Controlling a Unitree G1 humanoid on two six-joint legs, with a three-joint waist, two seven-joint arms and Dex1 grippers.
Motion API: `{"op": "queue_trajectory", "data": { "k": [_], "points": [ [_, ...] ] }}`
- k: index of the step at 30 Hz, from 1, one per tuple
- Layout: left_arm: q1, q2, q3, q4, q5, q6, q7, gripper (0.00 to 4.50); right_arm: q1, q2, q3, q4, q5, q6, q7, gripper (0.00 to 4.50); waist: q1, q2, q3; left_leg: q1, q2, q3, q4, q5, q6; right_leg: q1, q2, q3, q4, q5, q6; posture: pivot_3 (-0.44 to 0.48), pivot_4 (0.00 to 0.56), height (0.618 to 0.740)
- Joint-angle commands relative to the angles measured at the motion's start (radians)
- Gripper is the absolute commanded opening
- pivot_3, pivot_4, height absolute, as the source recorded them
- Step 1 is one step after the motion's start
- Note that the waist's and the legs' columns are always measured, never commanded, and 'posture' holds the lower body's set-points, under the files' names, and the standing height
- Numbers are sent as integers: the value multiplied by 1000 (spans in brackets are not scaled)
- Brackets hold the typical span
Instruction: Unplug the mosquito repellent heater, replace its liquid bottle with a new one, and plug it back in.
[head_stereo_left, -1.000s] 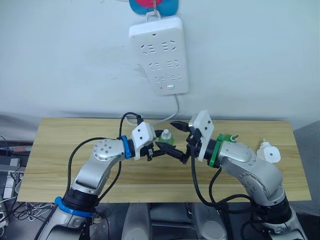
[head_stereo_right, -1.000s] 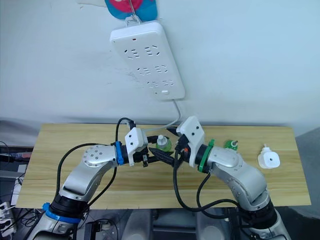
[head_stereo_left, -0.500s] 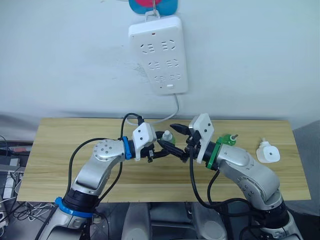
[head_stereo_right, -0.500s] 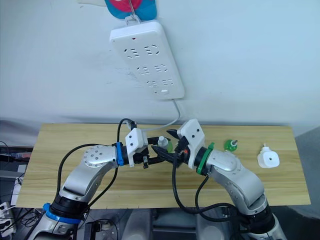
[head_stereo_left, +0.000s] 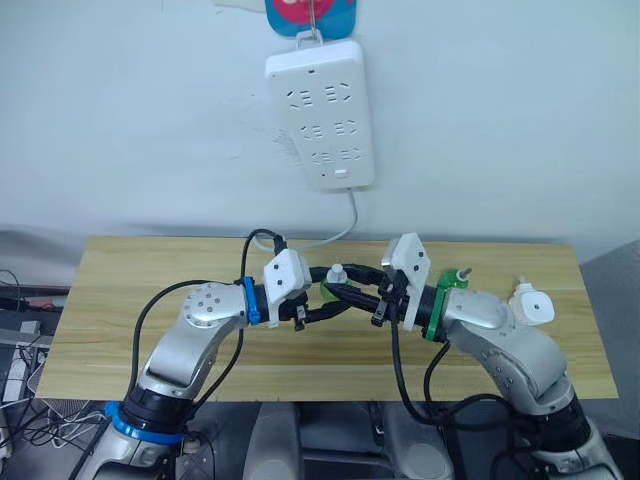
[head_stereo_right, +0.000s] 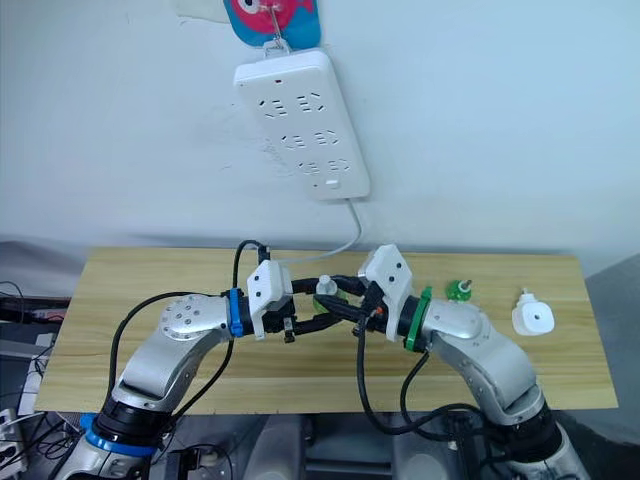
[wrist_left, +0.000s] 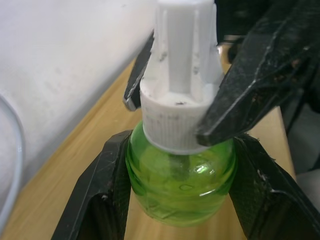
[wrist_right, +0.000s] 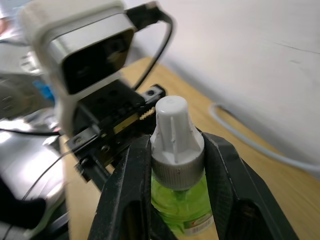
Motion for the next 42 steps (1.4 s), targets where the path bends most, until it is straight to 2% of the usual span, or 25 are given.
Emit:
{"op": "queue_trajectory", "data": {
  "k": [1, 4, 6, 9, 11, 16, 21, 23, 26, 30, 35, 42],
  "points": [
    [18, 41, -54, -58, -22, -97, -146, 2267, -127, -34, 17, 110, 50, -154, 299, 1098, 0, 1, -2, 0, 0, -1, 0, 0, 0, 0, 0, 0, 0, 0, 0, -63, 290, 740],
    [16, 80, -82, -44, -7, -224, -260, 2267, -228, -40, 57, 242, 35, -266, 509, 1098, 0, 1, -3, 1, 0, -1, 0, 0, 1, 1, 1, 0, 0, 1, -1, -40, 276, 740],
    [-8, 85, -84, -17, -8, -275, -304, 2267, -287, -31, 75, 309, 40, -308, 624, 1098, 3, 2, -4, 1, 0, -1, 0, 1, 0, 1, 1, -1, 0, 0, -1, -31, 292, 740],
    [-49, 81, -82, 51, -5, -308, -343, 2267, -351, -13, 87, 395, 31, -363, 737, 1098, 7, 1, -3, 0, 0, -1, 0, 1, 0, 1, 1, -1, -1, 0, -1, -27, 317, 740],
    [-68, 75, -77, 79, -3, -312, -343, 2267, -373, -14, 81, 422, 26, -378, 773, 1098, 9, 1, -3, 0, 0, -1, 0, 1, 0, 1, 1, -2, -1, 1, -1, -30, 310, 740],
    [-75, 50, -65, 93, 6, -320, -301, 2267, -368, -101, 30, 403, 34, -342, 809, 2758, 10, 1, -3, 0, 0, -2, 0, 1, 0, 1, 1, -2, 0, 1, -1, -38, 305, 740],
    [-44, 27, -49, 69, 22, -276, -204, 2267, -279, -210, -88, 274, 72, -191, 661, 4477, 11, 1, -3, 0, 0, -3, 1, 1, 0, 1, 0, -2, 0, 1, -1, -64, 316, 740],
    [-44, 15, -39, 79, 33, -267, -162, 2267, -189, -226, -140, 176, 71, -135, 538, 4477, 9, 1, -3, 0, 0, -3, 1, 1, 0, 1, 0, -2, 0, 1, -1, -65, 320, 740],
    [-38, -2, -34, 79, 53, -248, -104, 2267, -50, -184, -169, 33, 28, -91, 323, 4477, 7, 1, -3, 0, 0, -4, 0, 0, 1, 1, 1, -2, 1, 1, -1, -73, 333, 740],
    [-32, -26, -25, 55, 52, -163, -12, 2267, 21, -44, -131, -115, -12, 18, 35, 4477, -10, 2, -3, 0, 0, -2, 1, 0, 1, 1, 1, 0, 3, 1, -1, -80, 336, 740],
    [-26, -40, -22, 26, 51, -121, 44, 2267, 26, 43, -58, -168, -52, 64, -108, 4477, -11, 2, -3, 1, 0, -5, 1, 1, 2, 1, 1, -2, 5, 1, -1, -84, 333, 740],
    [-36, -61, -8, 0, 17, -48, 86, 2267, 43, 58, -14, -151, -80, 43, -157, 4477, -1, 2, -3, 0, 0, -5, 0, 1, 2, 1, 1, -2, 3, 1, -1, -85, 337, 740]
  ]
}}
